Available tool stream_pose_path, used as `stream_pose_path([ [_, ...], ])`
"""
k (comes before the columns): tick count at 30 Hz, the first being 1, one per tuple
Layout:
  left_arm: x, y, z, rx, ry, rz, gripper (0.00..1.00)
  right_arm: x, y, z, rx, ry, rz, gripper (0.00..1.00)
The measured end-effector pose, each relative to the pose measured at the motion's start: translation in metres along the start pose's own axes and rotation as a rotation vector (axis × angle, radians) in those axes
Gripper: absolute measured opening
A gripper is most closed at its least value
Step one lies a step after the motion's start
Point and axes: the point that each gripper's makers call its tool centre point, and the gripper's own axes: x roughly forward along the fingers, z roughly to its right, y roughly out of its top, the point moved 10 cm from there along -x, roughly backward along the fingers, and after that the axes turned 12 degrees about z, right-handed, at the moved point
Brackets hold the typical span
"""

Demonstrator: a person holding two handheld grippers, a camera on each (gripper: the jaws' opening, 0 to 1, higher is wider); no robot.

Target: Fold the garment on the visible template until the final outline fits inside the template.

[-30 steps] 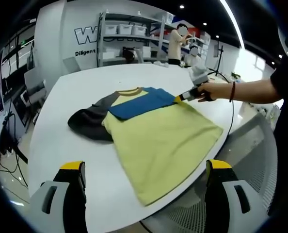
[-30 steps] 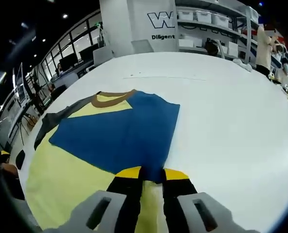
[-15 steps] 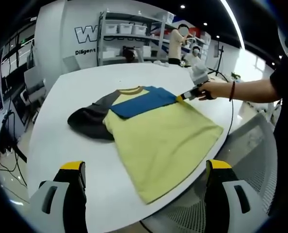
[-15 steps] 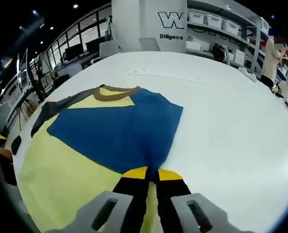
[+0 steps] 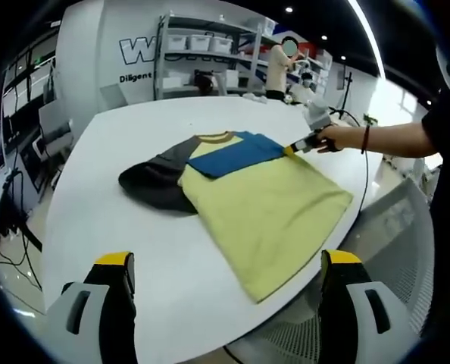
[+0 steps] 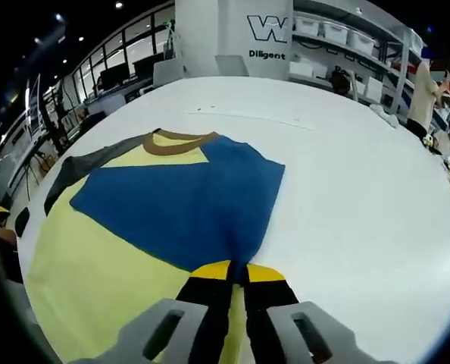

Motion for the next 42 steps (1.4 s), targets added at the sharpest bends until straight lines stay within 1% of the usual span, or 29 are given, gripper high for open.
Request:
stream_pose_path([
  [6,0.004,0.001,-0.001,-0.001,0.0,-0.003,0.97,-0.003,-0.001,0.01,0.014,-0.011,-0.004,0.0],
  [10,0.006,0.001,-0.005,-0.031,0.004,0.016,0.96,-0.005,-0.002,0.014,0.022,-0.014,-0.006,0.0],
  [14,0.006,0.001,-0.006,-0.024,0.014,0.004,0.96,-0.008,-0.003,0.019,0.028,-0.023,-0.005,0.0],
  [21,0.006,0.001,-0.008,-0.033,0.02,0.005,0.95,-0.009,-0.002,0.026,0.034,-0.025,-0.005,0.0],
  [28,0.009,0.001,-0.008,-0.04,0.024,0.008,0.94,-0.008,-0.002,0.027,0.025,-0.019,0.001,0.0],
  [29,0.009,0.001,-0.008,-0.04,0.024,0.008,0.94,-0.009,-0.002,0.027,0.049,-0.032,0.009,0.01],
  [30,0.009,0.001,-0.008,-0.038,0.024,0.006,0.95,-0.009,-0.002,0.027,0.047,-0.031,0.018,0.02],
  [31,0.009,0.002,-0.008,-0.035,0.026,0.004,0.95,-0.01,-0.001,0.027,0.066,-0.025,0.036,0.03],
  [32,0.009,0.002,-0.008,-0.032,0.028,0.003,0.95,-0.011,-0.001,0.027,0.075,-0.023,0.058,0.05],
  [33,0.008,0.002,-0.008,-0.032,0.028,0.005,0.95,-0.012,0.0,0.027,0.078,-0.013,0.061,0.07],
  [35,0.008,0.002,-0.008,-0.036,0.027,0.007,0.95,-0.014,0.001,0.027,0.092,-0.014,0.073,0.16],
  [36,0.008,0.002,-0.008,-0.037,0.027,0.008,0.95,-0.016,0.003,0.027,0.099,-0.002,0.094,0.2],
  [38,0.008,0.002,-0.008,-0.037,0.029,0.01,0.95,-0.018,0.005,0.026,0.114,0.005,0.103,0.33],
  [40,0.009,0.002,-0.007,-0.036,0.027,0.01,0.95,-0.02,0.009,0.023,0.123,0.034,0.117,0.48],
  [42,0.009,0.003,-0.005,-0.033,0.024,0.013,0.96,-0.023,0.011,0.02,0.114,0.055,0.124,0.57],
])
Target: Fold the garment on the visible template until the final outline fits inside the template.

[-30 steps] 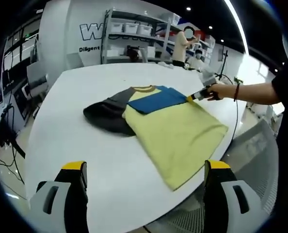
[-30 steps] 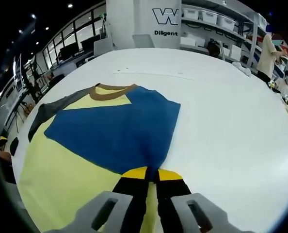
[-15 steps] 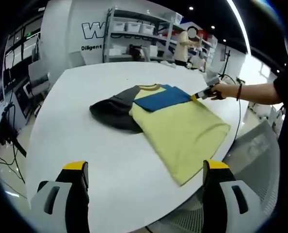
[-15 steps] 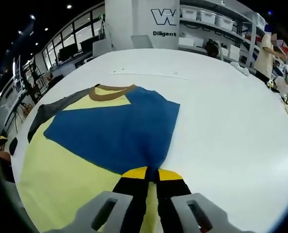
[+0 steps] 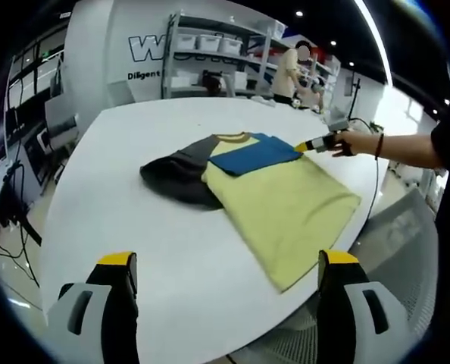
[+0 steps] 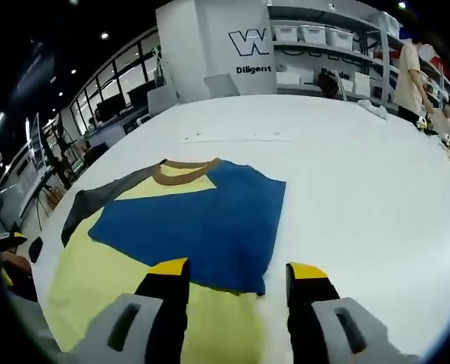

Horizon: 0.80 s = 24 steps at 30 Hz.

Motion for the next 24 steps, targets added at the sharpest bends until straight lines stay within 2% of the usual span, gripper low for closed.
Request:
stream_pose_path([
  [7,0.001,0.002,0.001,0.004,-0.002,0.007,0.96,-0.008,0.001,-0.012,-0.059,0.048,-0.006,0.76],
  [16,0.003,0.003,0.001,0.01,-0.01,0.006,0.94,-0.024,0.004,-0.022,-0.071,0.108,0.007,0.94],
  [19,0.005,0.004,-0.001,0.0,-0.004,0.012,0.92,-0.034,0.004,-0.028,-0.072,0.134,0.017,0.99],
  [24,0.007,0.005,-0.004,-0.017,0.012,0.017,0.91,-0.051,0.007,-0.037,-0.098,0.165,0.029,0.99],
])
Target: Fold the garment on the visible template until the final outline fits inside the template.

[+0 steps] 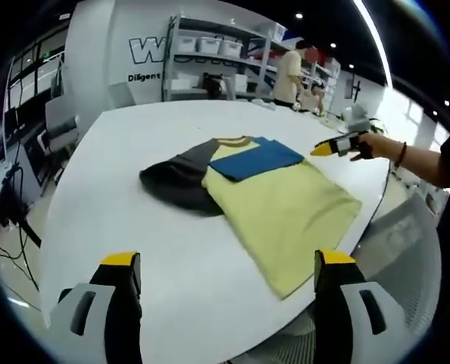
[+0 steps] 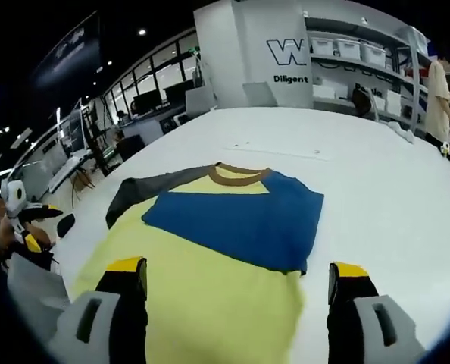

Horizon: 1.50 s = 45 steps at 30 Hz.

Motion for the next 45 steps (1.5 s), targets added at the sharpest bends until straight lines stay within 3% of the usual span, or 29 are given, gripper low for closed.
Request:
stream_pose_path([
  [8,0.006,0.0,-0.004,-0.014,0.012,-0.019,0.86,-0.021,0.002,-0.016,0.006,0.047,0.033,0.99],
  [16,0.017,0.007,-0.01,-0.074,0.032,0.005,0.78,-0.038,0.002,-0.025,-0.029,0.069,0.033,0.99],
  [20,0.024,0.009,-0.013,-0.097,0.045,0.015,0.73,-0.047,0.003,-0.033,0.002,0.101,0.052,0.99],
  [26,0.036,0.007,-0.019,-0.135,0.097,0.008,0.62,-0.062,-0.006,-0.049,-0.01,0.104,0.053,0.99],
  [32,0.05,0.009,-0.023,-0.148,0.124,0.009,0.62,-0.077,-0.012,-0.056,-0.004,0.089,0.059,0.99],
  [45,0.093,0.007,-0.033,-0.21,0.186,-0.01,0.53,-0.08,-0.02,-0.059,-0.02,0.078,0.019,0.99],
])
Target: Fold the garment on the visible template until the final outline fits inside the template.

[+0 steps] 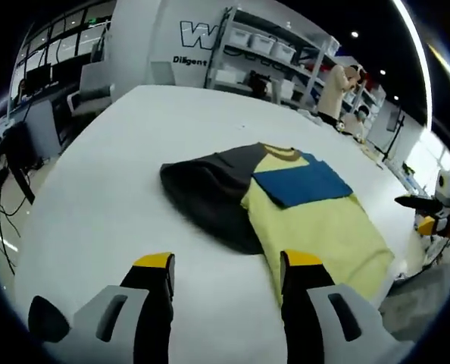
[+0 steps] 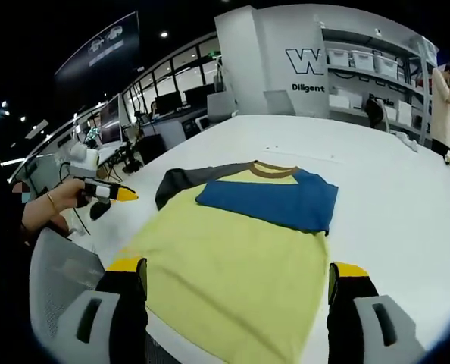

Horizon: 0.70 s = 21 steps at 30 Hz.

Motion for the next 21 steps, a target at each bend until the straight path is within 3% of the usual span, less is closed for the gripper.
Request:
stream_pose_path([
  [5,0.017,-0.002,0.003,-0.011,0.015,-0.009,0.46,0.001,0.001,0.001,0.001,-0.002,0.013,0.99],
  [10,0.032,-0.007,0.001,0.004,0.051,-0.032,0.46,-0.001,0.0,0.005,0.005,-0.019,0.007,0.98],
  [21,0.043,-0.008,0.002,0.004,0.069,-0.035,0.43,-0.004,-0.004,0.009,0.022,-0.038,0.002,0.98],
])
